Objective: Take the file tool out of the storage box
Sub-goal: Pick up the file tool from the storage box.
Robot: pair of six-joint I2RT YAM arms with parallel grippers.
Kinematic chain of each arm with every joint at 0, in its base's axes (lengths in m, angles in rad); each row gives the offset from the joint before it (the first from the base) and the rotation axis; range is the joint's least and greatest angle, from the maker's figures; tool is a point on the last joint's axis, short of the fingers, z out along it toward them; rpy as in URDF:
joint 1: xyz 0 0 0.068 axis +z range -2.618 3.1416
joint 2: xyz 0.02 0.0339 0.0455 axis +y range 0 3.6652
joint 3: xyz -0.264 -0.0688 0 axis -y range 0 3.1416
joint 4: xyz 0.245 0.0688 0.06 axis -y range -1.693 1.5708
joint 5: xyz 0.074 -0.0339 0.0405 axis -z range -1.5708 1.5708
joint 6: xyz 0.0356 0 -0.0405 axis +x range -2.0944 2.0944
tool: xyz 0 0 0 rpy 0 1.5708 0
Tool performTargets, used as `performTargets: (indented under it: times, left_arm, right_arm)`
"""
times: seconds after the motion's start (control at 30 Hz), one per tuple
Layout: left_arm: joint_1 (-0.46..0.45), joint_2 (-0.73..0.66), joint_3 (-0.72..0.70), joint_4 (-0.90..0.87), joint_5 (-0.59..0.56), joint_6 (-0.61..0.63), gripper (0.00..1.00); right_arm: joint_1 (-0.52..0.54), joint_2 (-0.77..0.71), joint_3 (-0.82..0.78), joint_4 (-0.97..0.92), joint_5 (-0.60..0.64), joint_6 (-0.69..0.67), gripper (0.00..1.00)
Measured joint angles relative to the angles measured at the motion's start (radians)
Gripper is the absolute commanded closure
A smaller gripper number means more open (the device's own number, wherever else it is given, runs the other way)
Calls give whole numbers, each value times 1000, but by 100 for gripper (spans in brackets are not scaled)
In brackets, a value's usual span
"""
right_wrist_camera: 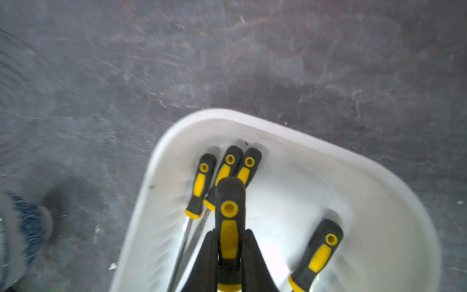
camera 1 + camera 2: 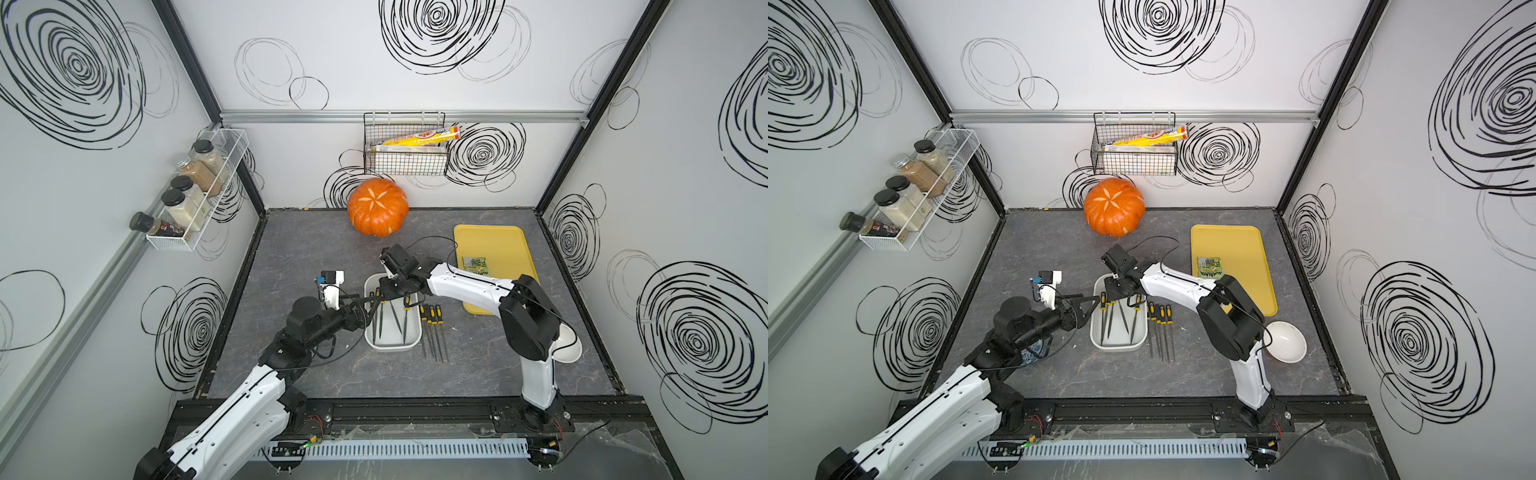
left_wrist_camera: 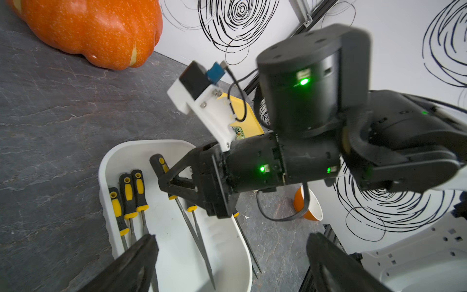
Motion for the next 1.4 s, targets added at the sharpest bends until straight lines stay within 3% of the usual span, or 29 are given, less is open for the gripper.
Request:
performTargets:
  times: [0.3,0.53,0.77,0.87,1.23,1.4]
  left_arm:
    - [3,39,-38,101,100,-25,2]
    - [-11,153,-43,177,174,-35,3]
    - [-83,234,-43,208,193,-33,12]
    - [-92,237,-43,225,194,-31,20]
    - [-108,241,-43,235,190,-25,36]
    - [-108,229,-43,228,172,-22,38]
  right_arm:
    - [-98,-210,-238,348,-294,-22,94]
    - [-124,-329,-396,560,-420,18,95]
    - [-122,-479,-540,847,-476,138,95]
    - [-122,-489,-554,914,-477,173,95]
    - [-121,-478,-588,986,-473,220,95]
    - [-116,-462,-599,999,-473,227,95]
